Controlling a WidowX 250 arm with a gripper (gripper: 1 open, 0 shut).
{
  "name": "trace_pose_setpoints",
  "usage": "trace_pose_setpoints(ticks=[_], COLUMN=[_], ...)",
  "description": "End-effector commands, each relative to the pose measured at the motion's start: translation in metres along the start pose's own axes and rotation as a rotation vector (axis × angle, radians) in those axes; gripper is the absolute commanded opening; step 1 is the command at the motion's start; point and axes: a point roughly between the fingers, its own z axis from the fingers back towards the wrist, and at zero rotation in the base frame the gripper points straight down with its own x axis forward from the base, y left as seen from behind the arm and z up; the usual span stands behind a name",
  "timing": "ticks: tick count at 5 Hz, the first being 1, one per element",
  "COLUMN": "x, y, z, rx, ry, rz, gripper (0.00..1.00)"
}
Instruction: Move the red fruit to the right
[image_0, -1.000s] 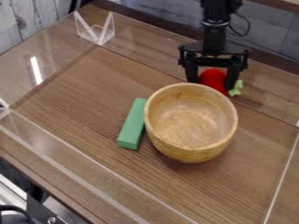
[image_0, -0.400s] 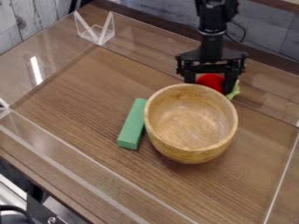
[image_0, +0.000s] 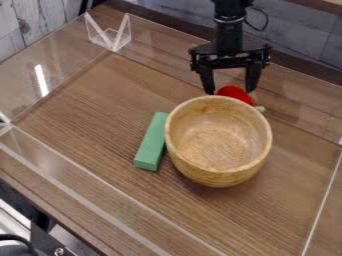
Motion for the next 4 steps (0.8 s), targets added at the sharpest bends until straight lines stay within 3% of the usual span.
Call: trace_pose_setpoints(ticks=[1,4], x=[0.0086,0.0011], y=[-0.0111,-0.0137], z=[0.0428,0.0461], rx=[-0.057,-0.054], ry=[-0.108,-0.163], rz=[0.017,0.201], gripper=[1.0,1.0])
